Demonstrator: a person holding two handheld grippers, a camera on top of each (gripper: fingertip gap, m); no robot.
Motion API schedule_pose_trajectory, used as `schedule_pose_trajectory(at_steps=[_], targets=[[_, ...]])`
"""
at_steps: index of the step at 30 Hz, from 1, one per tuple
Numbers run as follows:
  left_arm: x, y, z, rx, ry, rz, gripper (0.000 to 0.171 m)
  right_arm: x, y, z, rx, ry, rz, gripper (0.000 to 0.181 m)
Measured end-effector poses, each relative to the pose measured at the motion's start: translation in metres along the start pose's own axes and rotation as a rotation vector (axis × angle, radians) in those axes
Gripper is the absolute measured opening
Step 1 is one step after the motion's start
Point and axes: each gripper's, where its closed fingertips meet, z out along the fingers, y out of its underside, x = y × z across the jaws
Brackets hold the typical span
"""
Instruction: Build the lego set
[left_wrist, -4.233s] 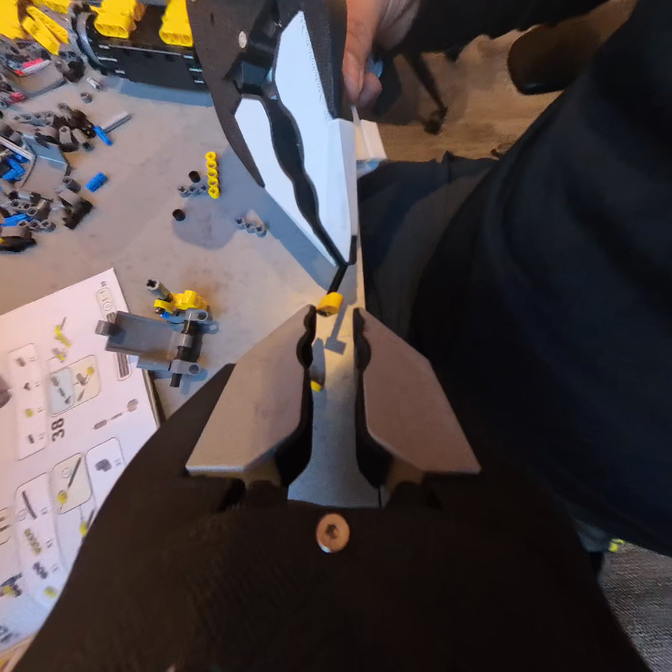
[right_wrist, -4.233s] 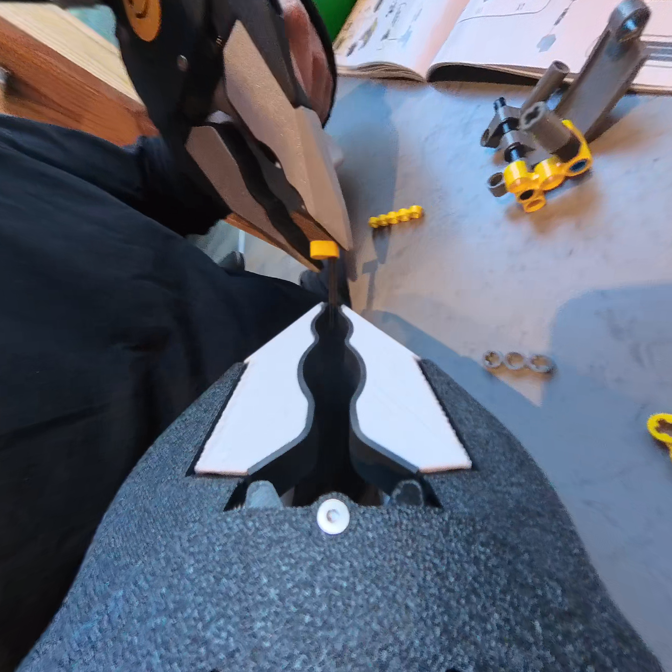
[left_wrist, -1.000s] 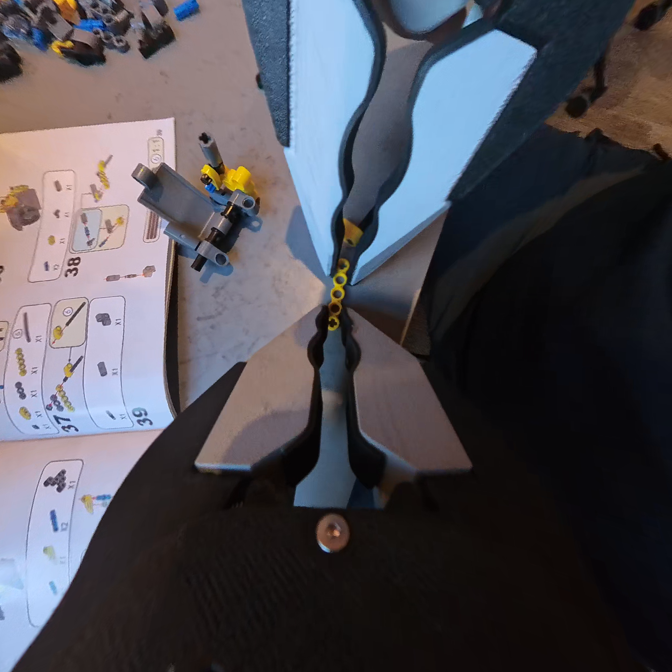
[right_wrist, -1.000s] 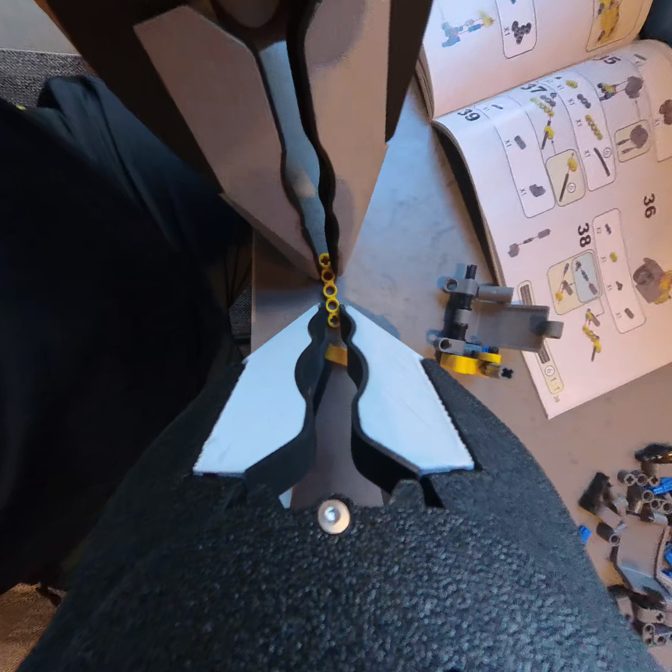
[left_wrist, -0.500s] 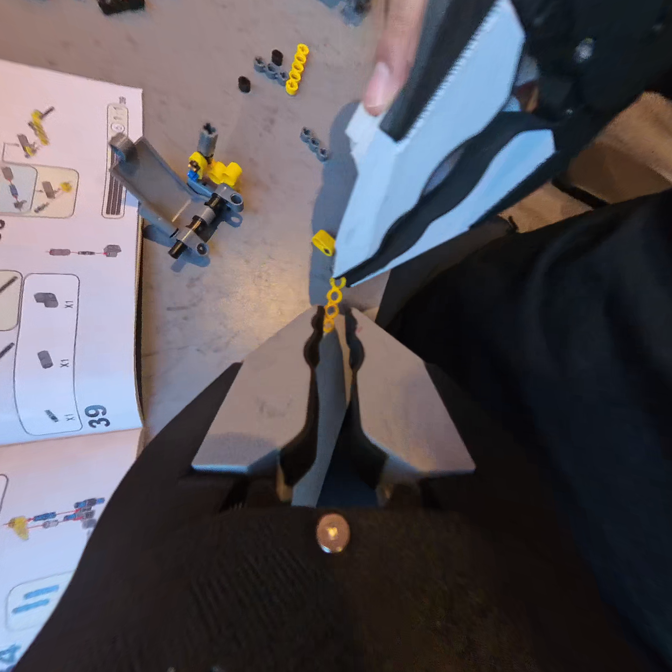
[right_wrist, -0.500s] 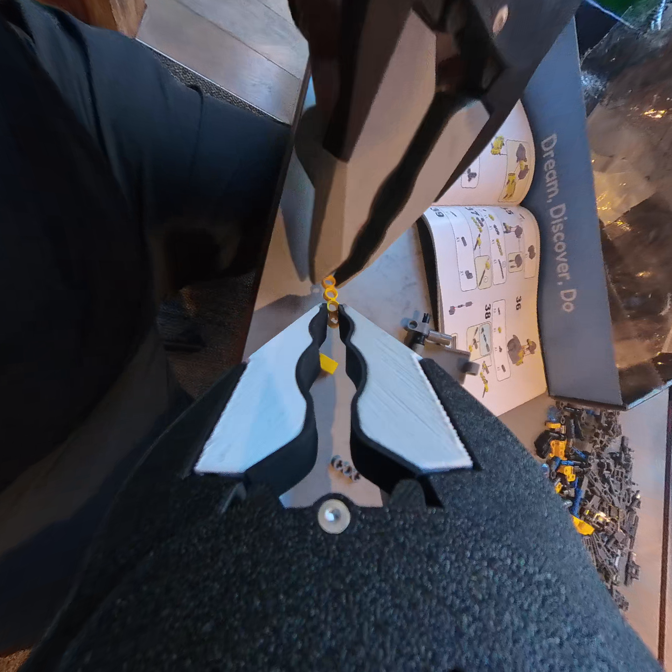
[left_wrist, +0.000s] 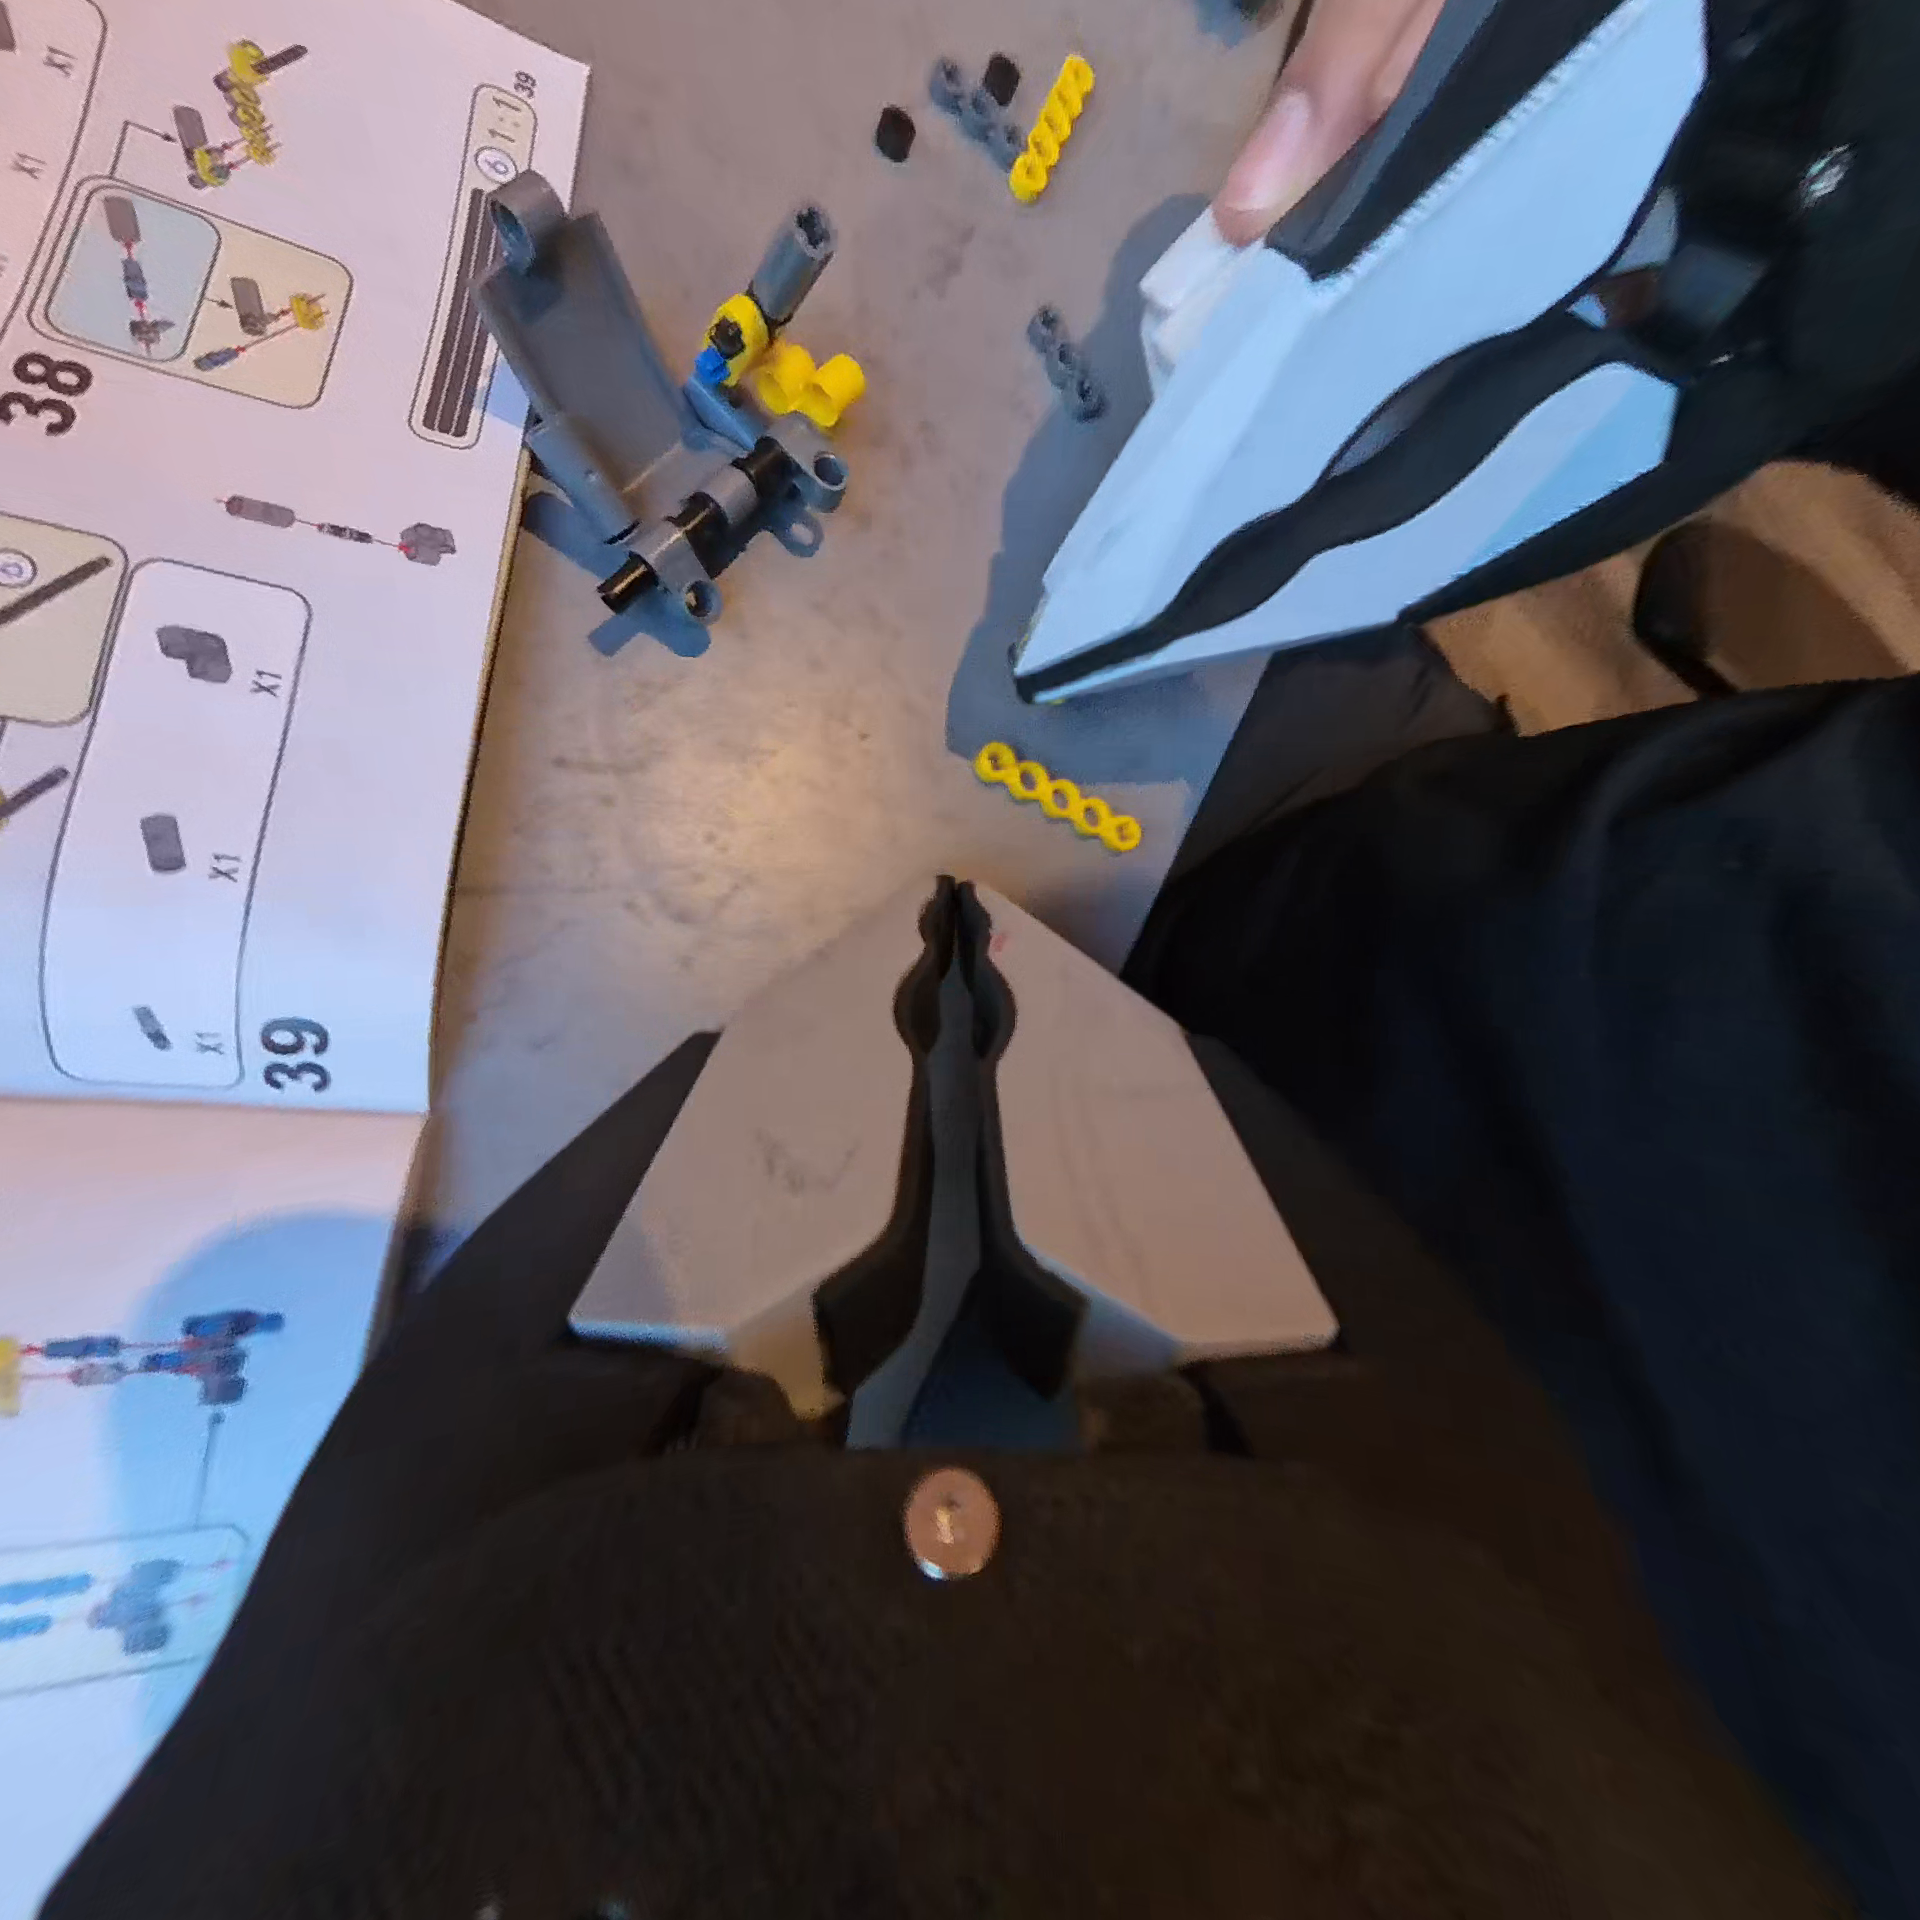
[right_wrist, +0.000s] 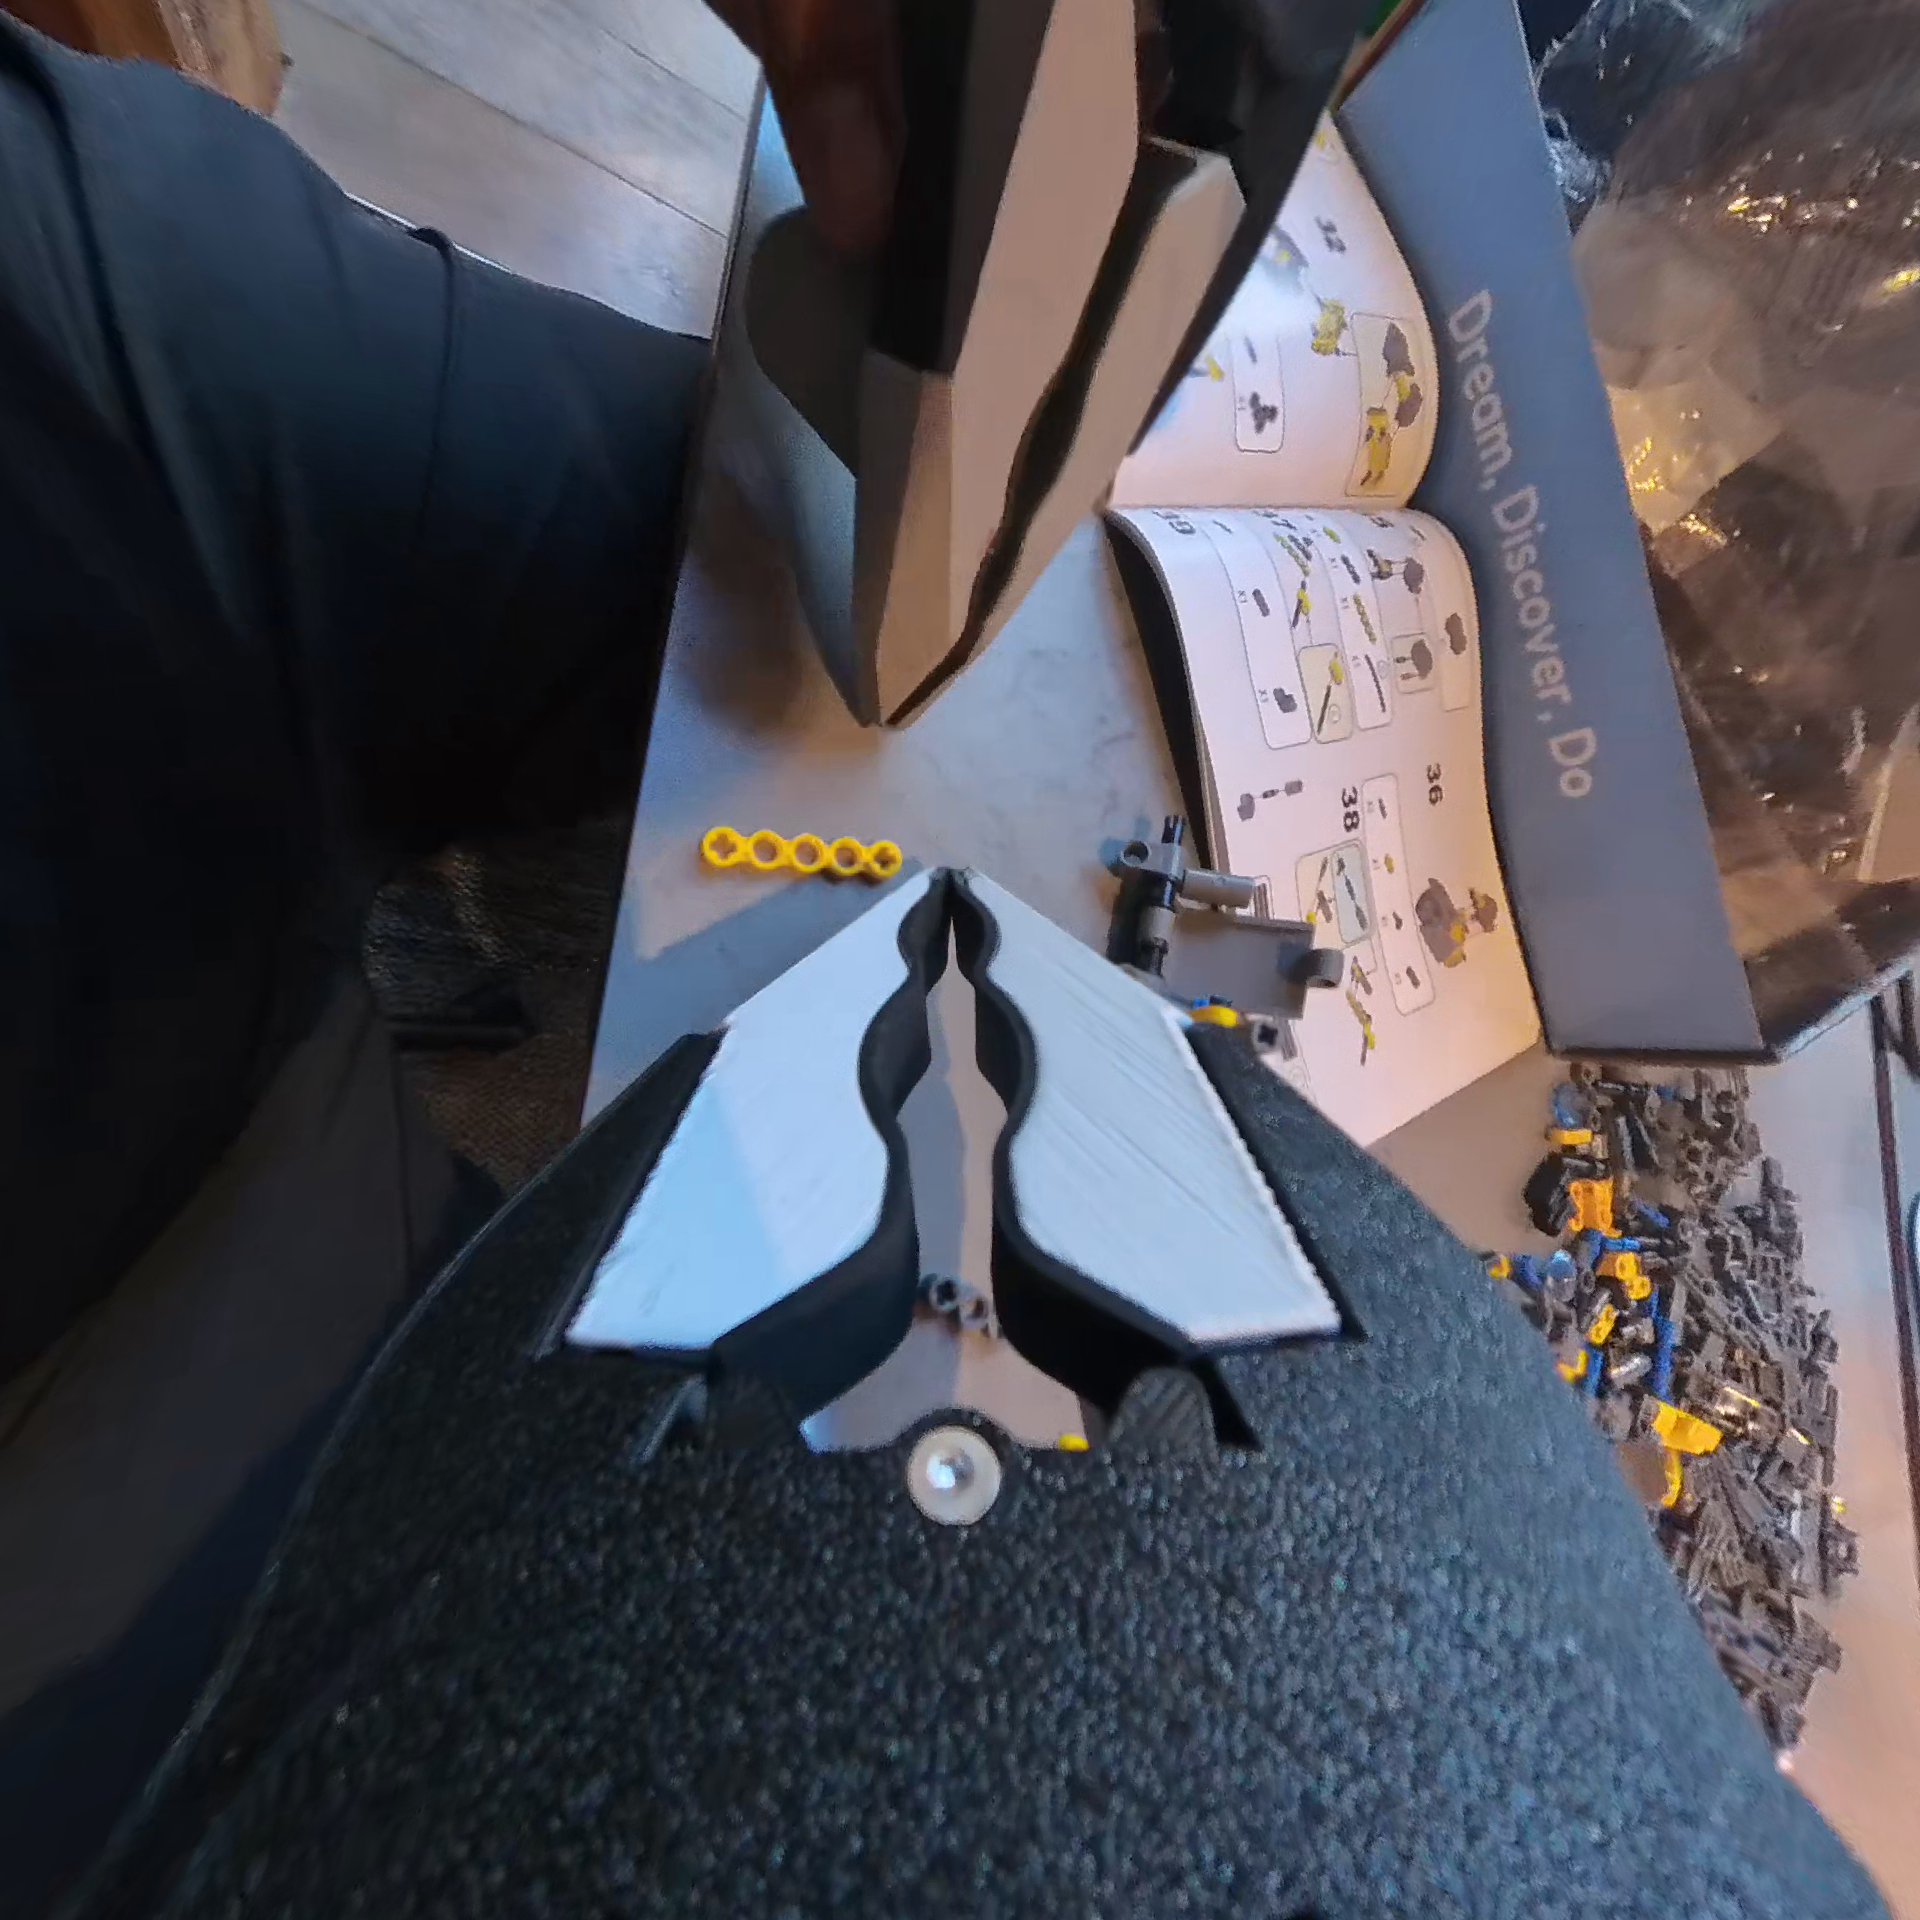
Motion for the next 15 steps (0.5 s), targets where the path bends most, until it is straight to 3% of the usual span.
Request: schedule_pose_trajectory(at_steps=[2,4,8,15], targets=[[0.006,-0.001,-0.003,0.025,-0.021,-0.008,0.008,-0.003,0.0,-0.009,0.019,-0.032,0.026,0.003],[0.009,-0.001,-0.008,0.047,-0.083,0.012,0.011,-0.013,-0.002,-0.019,0.037,-0.104,0.06,0.02],[0.016,0.004,-0.013,0.104,-0.151,0.014,0.024,-0.026,-0.011,-0.022,0.033,-0.134,0.22,0.024],[0.039,0.021,-0.011,0.171,-0.071,-0.019,0.027,-0.045,-0.015,-0.004,0.01,-0.134,0.392,0.029]])
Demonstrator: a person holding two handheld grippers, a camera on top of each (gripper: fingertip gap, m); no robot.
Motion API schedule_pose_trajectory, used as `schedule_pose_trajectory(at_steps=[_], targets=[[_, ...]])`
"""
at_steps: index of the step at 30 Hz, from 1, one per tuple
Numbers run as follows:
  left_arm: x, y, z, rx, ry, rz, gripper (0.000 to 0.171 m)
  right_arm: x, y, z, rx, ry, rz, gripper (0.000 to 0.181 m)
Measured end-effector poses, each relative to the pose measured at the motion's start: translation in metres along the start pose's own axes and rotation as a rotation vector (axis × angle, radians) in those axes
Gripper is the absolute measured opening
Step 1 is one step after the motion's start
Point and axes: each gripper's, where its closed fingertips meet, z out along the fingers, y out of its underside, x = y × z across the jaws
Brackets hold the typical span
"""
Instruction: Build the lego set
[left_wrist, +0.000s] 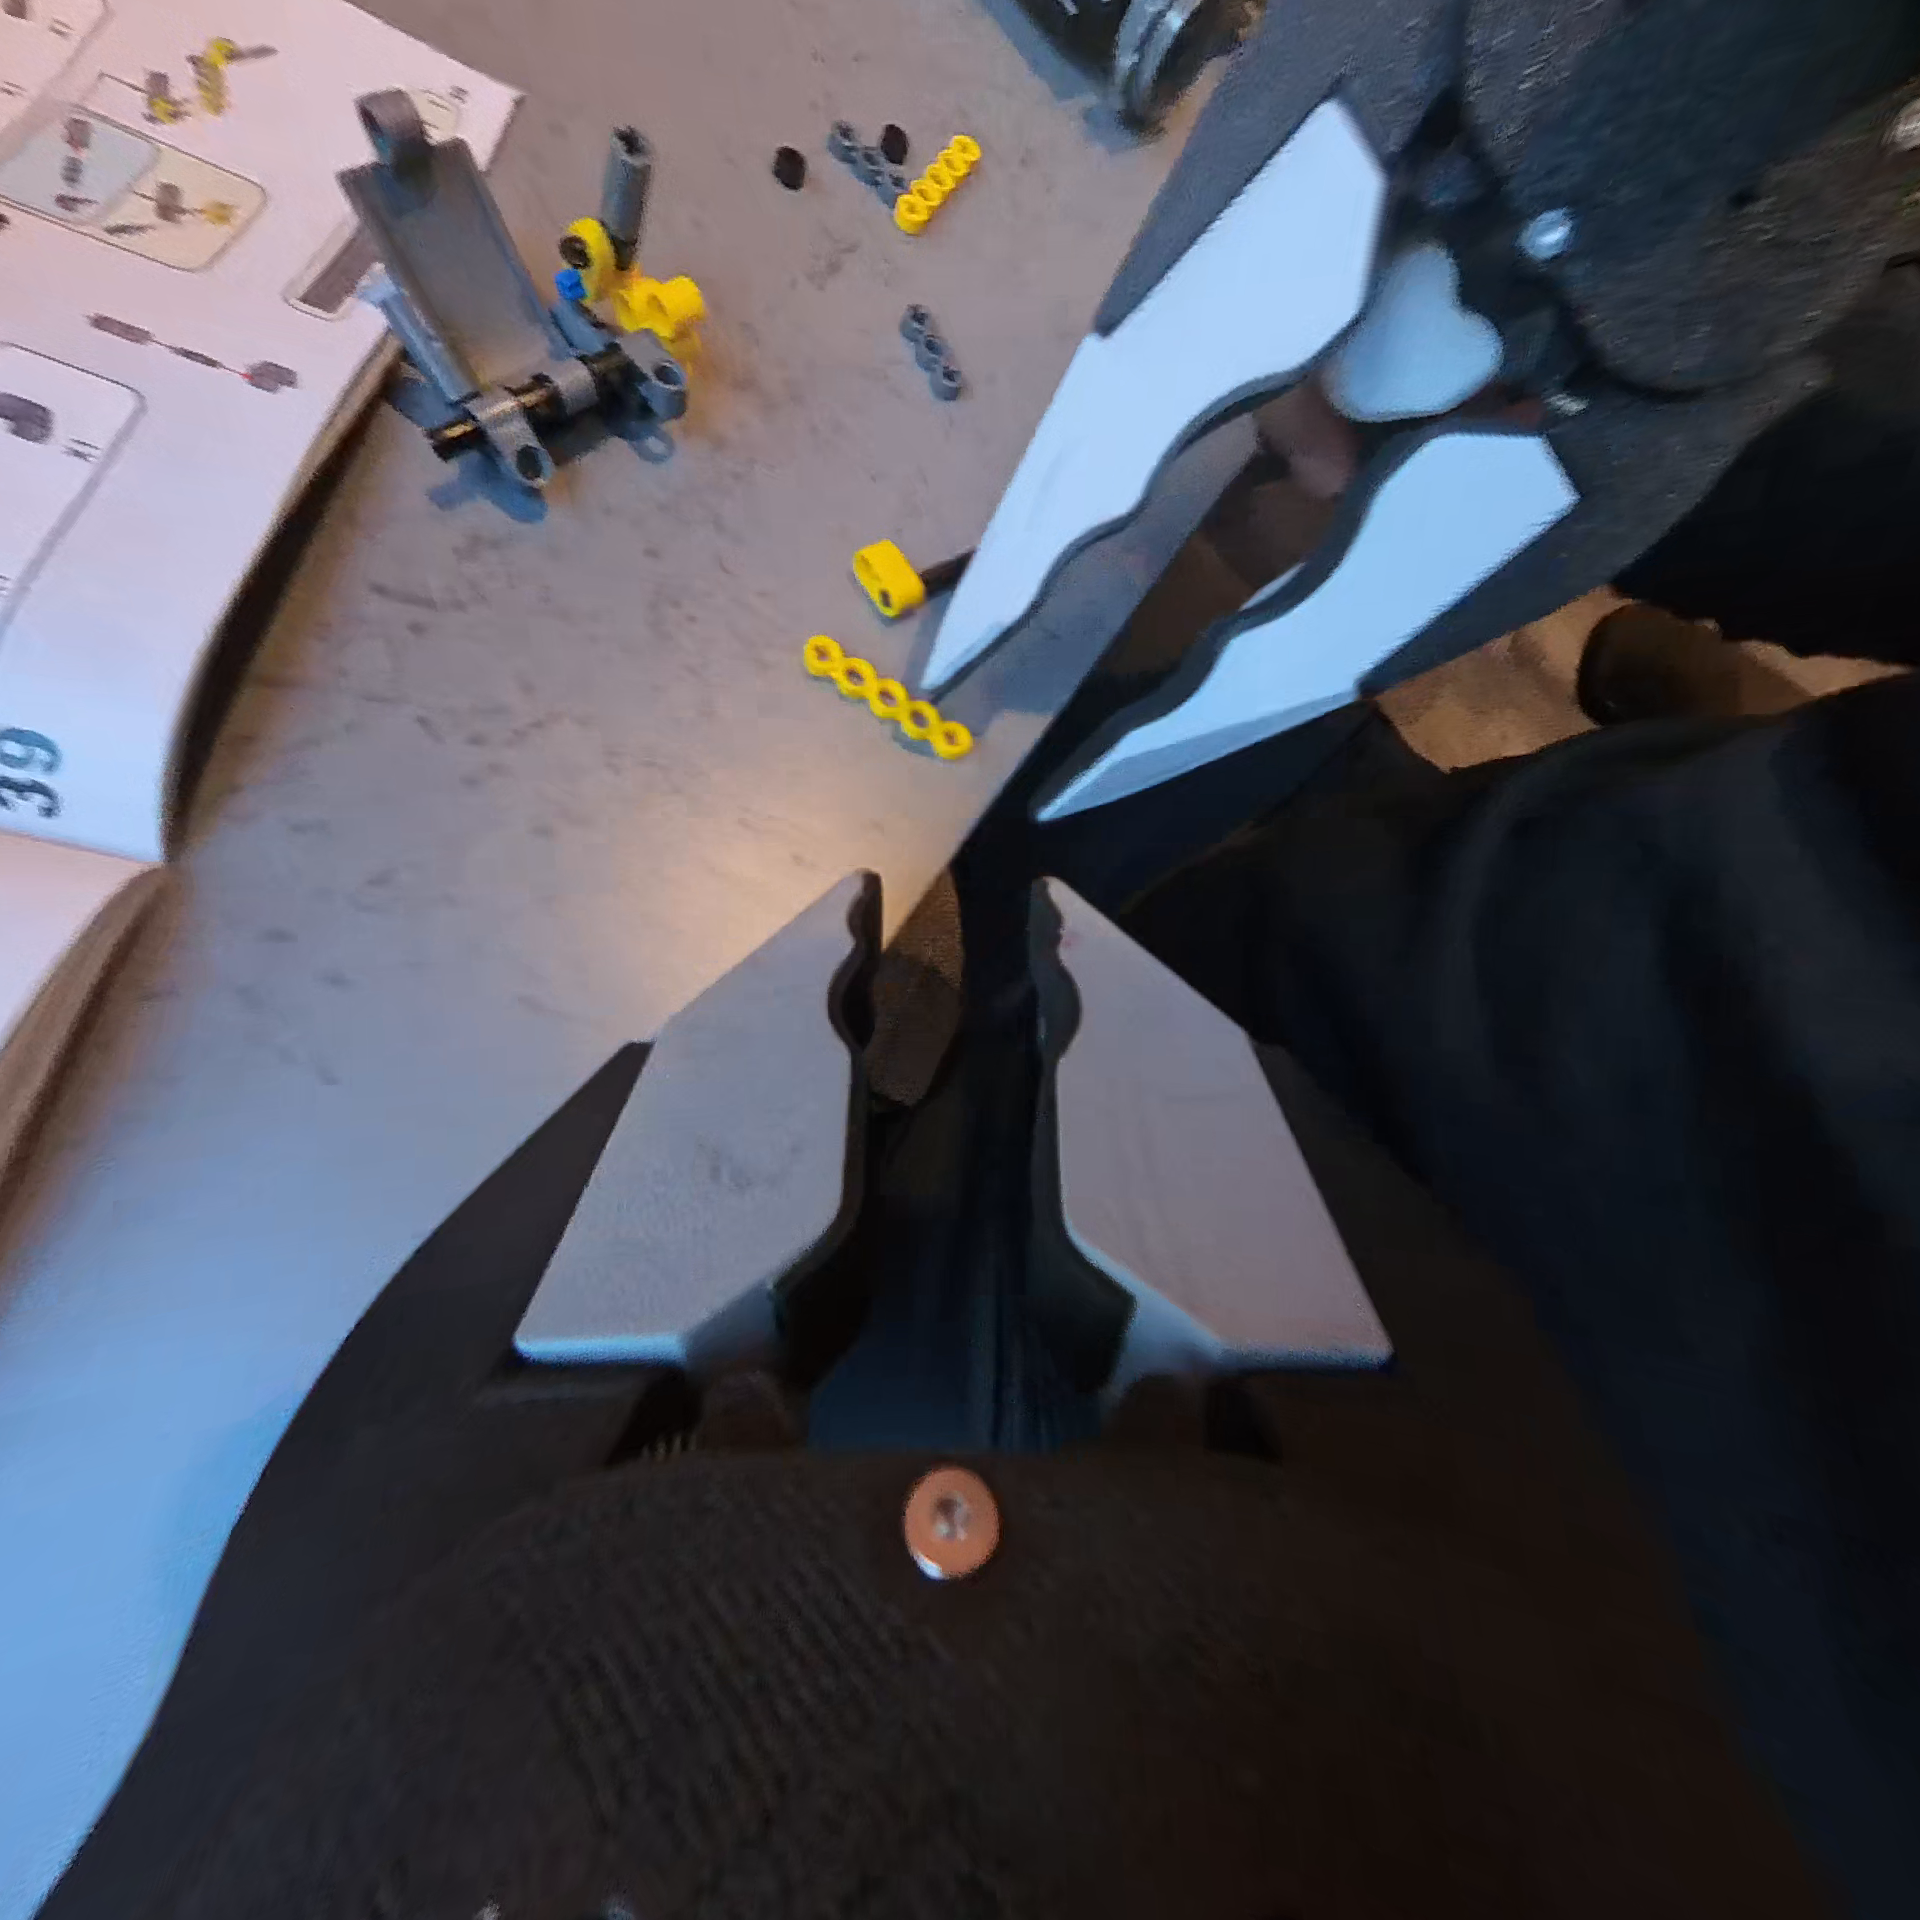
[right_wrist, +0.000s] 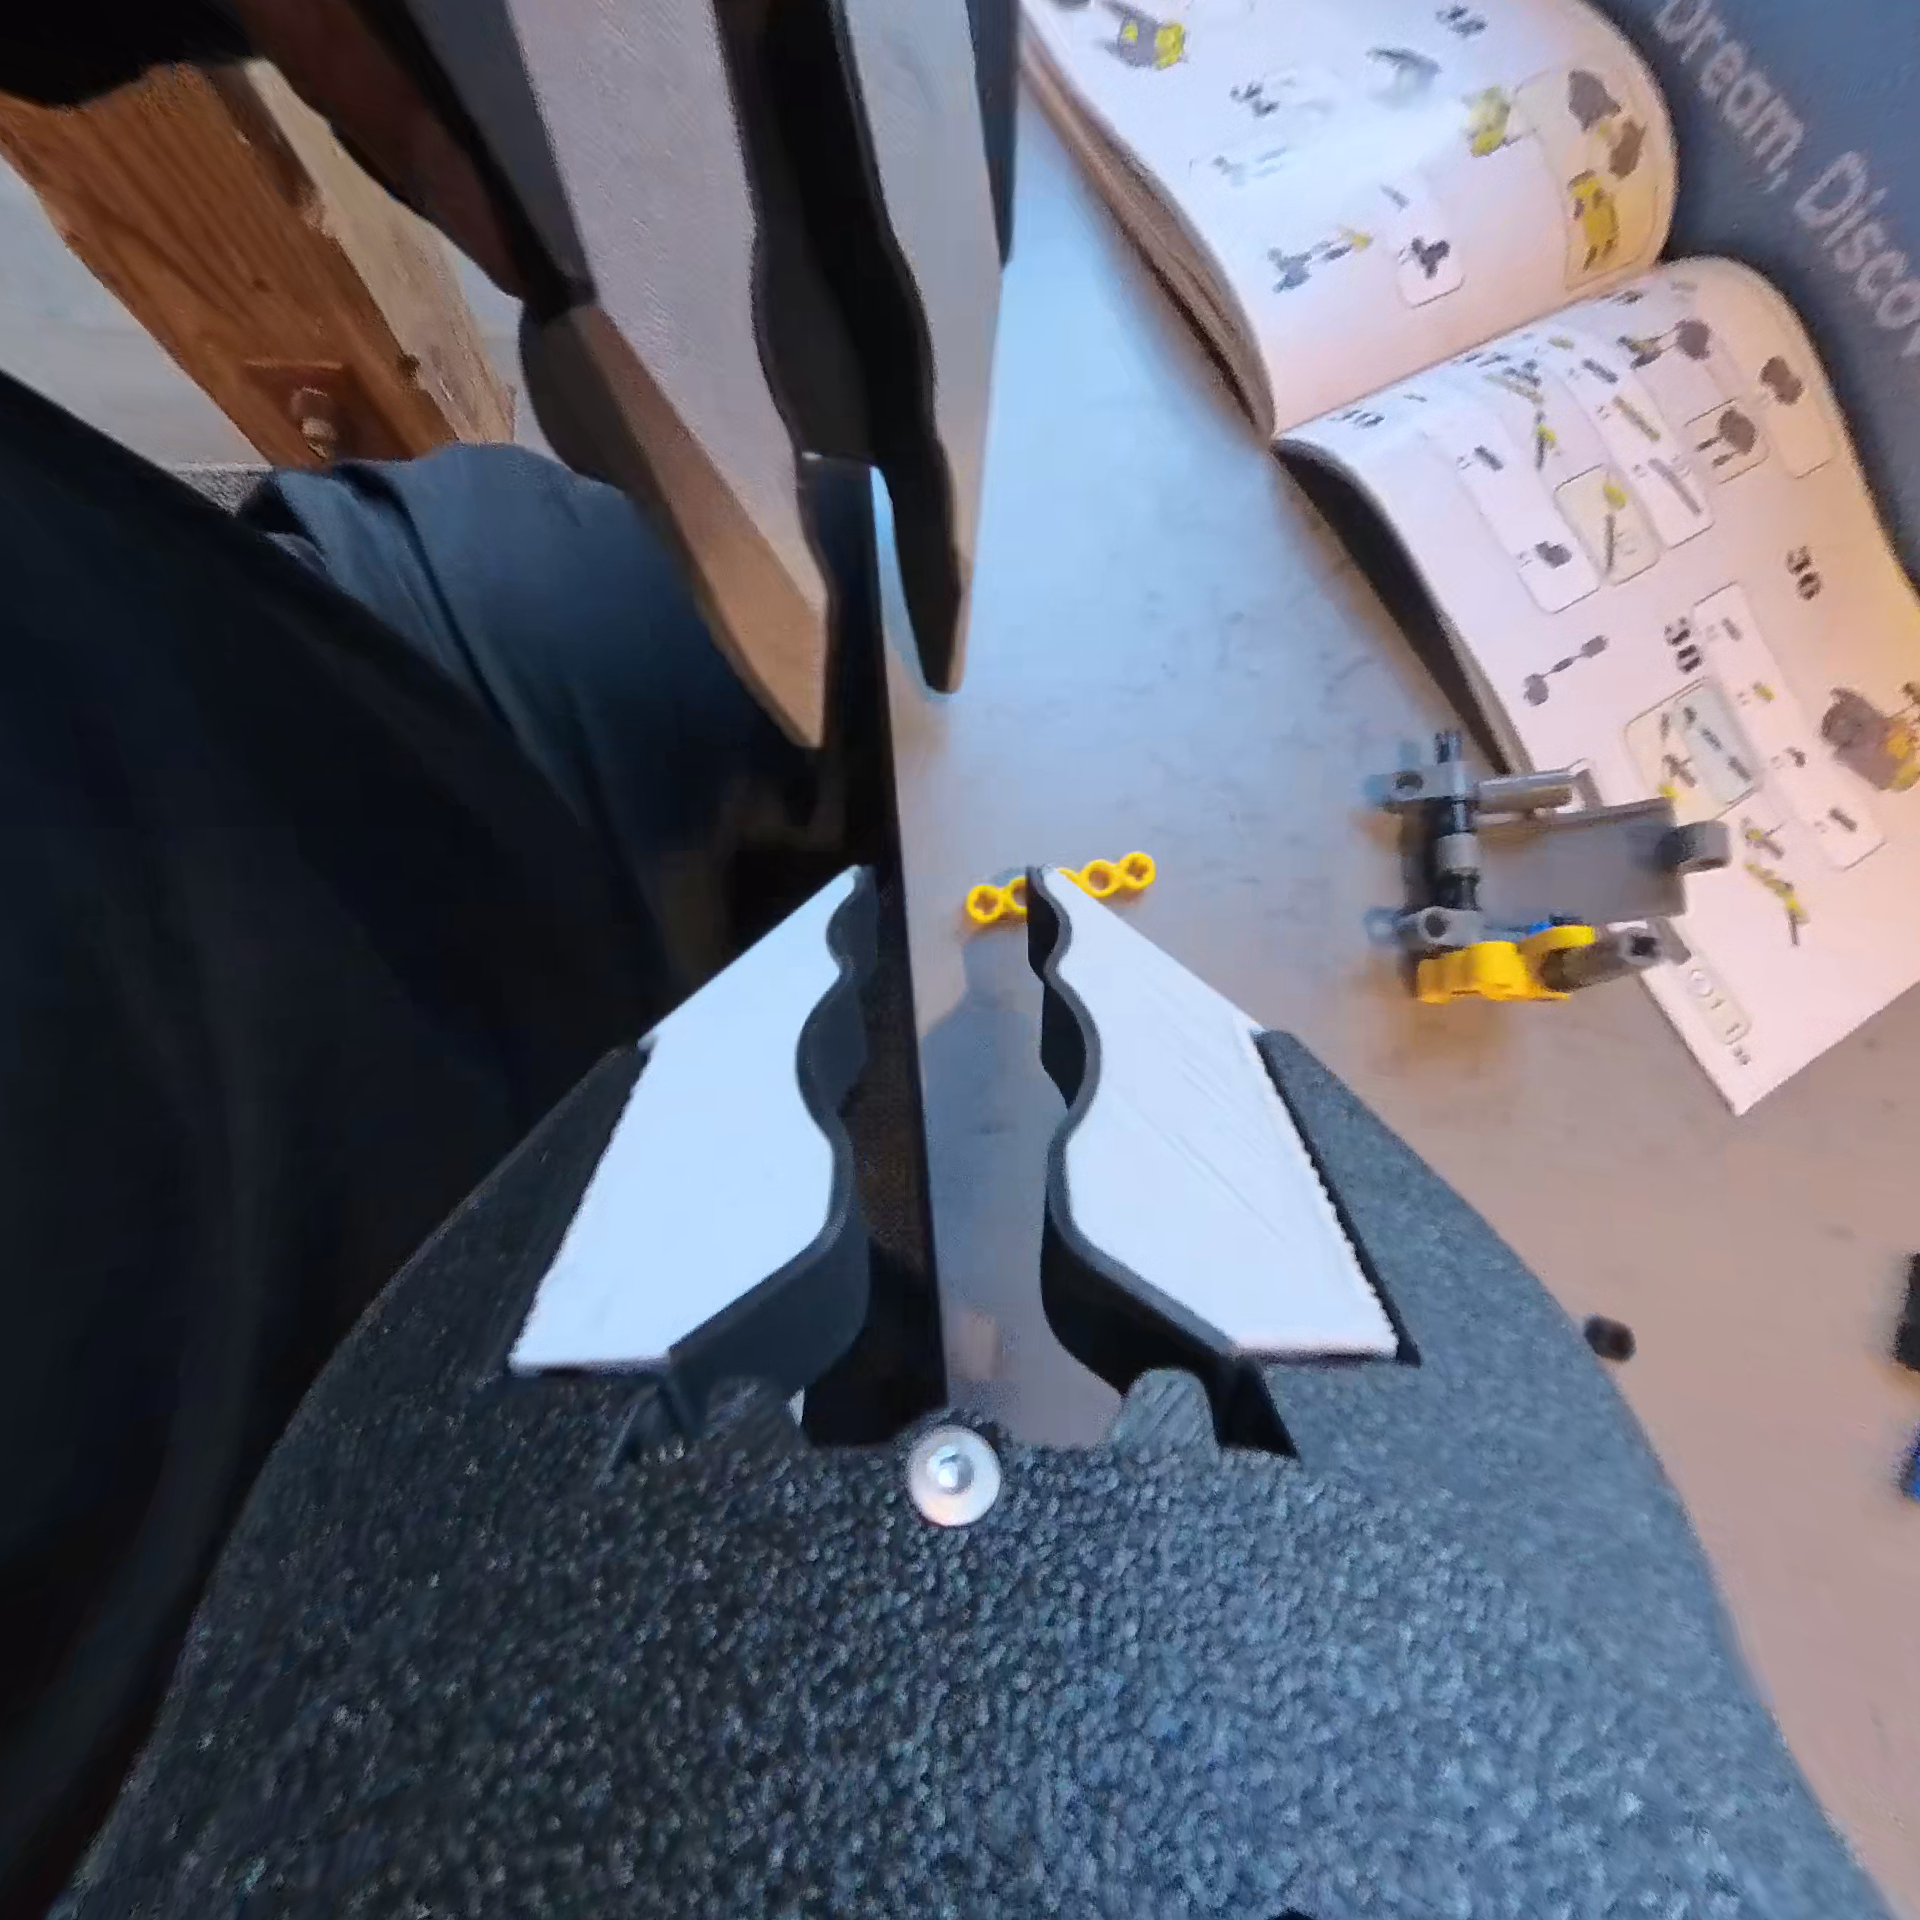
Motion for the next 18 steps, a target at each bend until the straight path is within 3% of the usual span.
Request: schedule_pose_trajectory(at_steps=[7,18], targets=[[0.0,0.029,0.007,0.018,-0.096,0.001,0.028,0.0,0.007,0.005,0.002,0.109,-0.067,0.019],[0.016,0.019,0.017,0.058,-0.012,-0.029,0.028,-0.007,0.003,0.005,0.025,0.335,-0.332,0.009]])
